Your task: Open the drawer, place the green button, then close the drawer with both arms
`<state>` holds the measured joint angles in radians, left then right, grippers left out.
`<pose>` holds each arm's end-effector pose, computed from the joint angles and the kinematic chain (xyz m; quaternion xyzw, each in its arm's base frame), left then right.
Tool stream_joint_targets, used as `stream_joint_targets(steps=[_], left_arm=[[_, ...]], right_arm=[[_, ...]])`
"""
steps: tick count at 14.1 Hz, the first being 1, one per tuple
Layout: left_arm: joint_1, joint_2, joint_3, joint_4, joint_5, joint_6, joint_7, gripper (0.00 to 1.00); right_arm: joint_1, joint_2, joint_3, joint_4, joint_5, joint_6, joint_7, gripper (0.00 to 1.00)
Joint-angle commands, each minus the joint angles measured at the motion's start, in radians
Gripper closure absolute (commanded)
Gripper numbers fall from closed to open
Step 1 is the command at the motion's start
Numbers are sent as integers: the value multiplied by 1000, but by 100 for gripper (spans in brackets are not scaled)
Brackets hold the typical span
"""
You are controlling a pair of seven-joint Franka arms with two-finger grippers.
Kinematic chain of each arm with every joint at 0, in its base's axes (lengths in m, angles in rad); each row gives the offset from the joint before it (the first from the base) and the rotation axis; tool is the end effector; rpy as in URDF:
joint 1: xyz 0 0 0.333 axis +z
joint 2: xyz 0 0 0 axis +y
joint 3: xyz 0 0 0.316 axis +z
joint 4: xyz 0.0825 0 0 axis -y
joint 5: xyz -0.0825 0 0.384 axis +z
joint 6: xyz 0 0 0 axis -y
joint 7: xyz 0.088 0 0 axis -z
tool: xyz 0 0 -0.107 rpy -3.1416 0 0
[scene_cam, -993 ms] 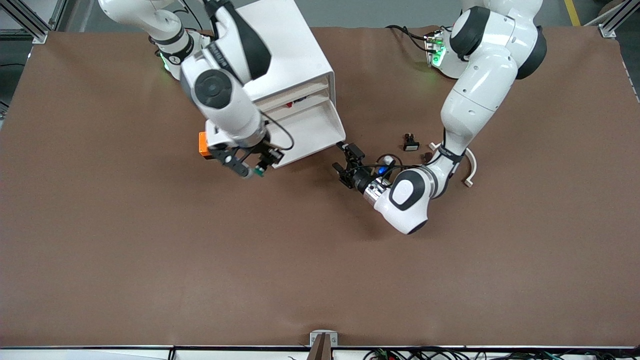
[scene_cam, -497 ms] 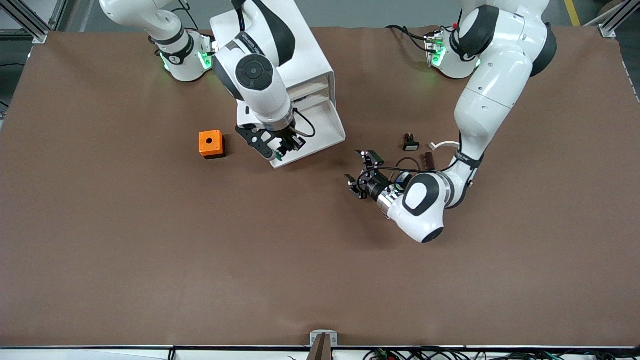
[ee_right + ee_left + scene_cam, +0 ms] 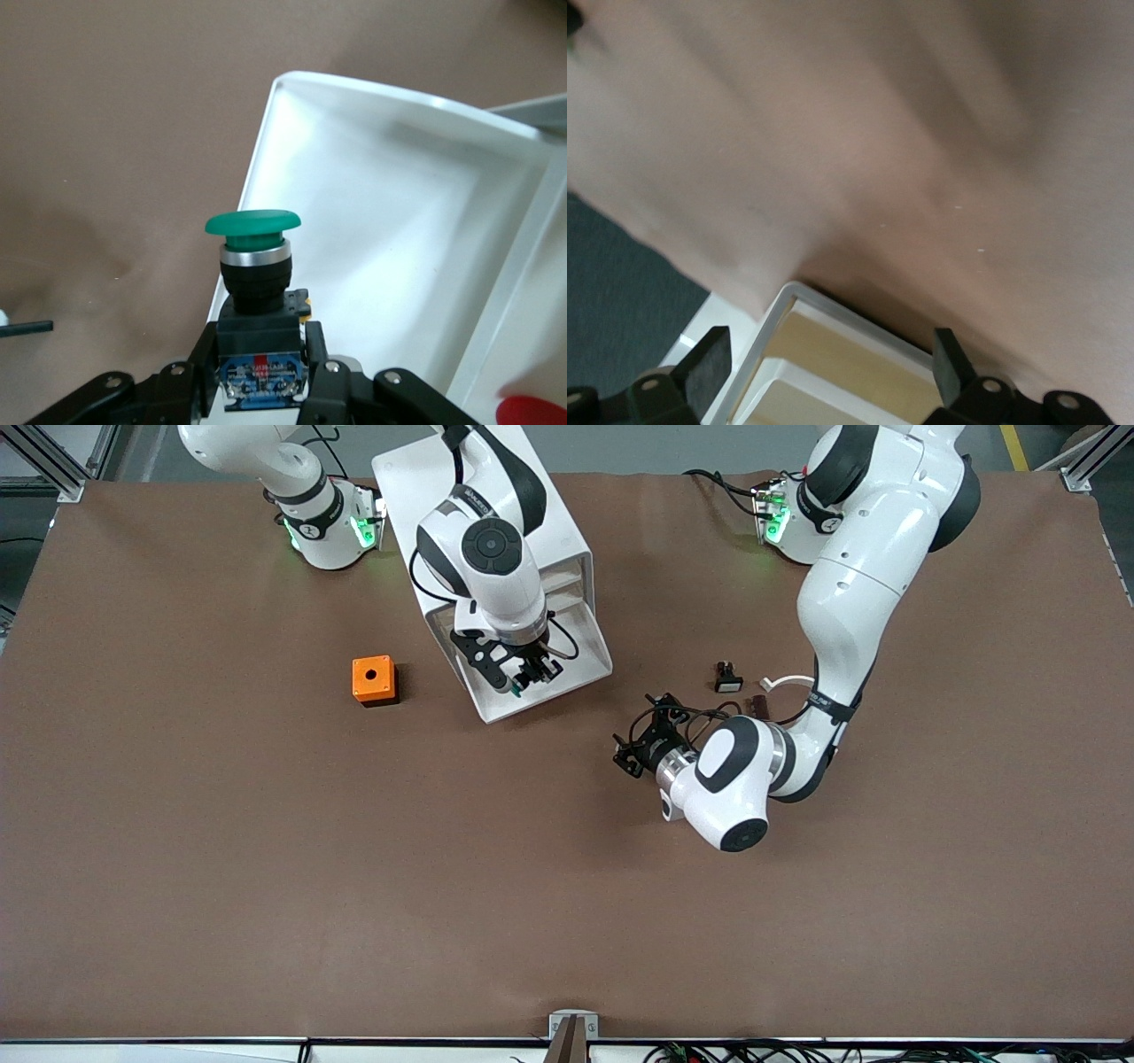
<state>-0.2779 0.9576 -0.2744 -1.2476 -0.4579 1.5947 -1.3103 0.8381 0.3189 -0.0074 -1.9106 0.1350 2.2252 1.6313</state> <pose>0.5850 -0.3644 0.1835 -0.8008 -0.4163 0.4302 0.0189 0.4143 0.4603 0.3302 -0.9029 0.4266 0.0500 0.0154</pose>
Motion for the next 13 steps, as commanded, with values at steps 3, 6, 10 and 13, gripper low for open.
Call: stream_joint_targets(steps=[3,6,10,13], left_arm=[[-56,-53,1,3,175,157,78,0],[-92,-60,1,2,277,258,82,0],[-132,-62,1,2,347,315,80,0],[-159,-63,6,0,408,370,74,0]], right_arm=[[53,34,-10,1,-17,5,79,100],[81,58,-10,19,-18,5,94,100],[101,59,-10,33,-17,2,133,100],[110,60,-10,39,-18,5,140,100]])
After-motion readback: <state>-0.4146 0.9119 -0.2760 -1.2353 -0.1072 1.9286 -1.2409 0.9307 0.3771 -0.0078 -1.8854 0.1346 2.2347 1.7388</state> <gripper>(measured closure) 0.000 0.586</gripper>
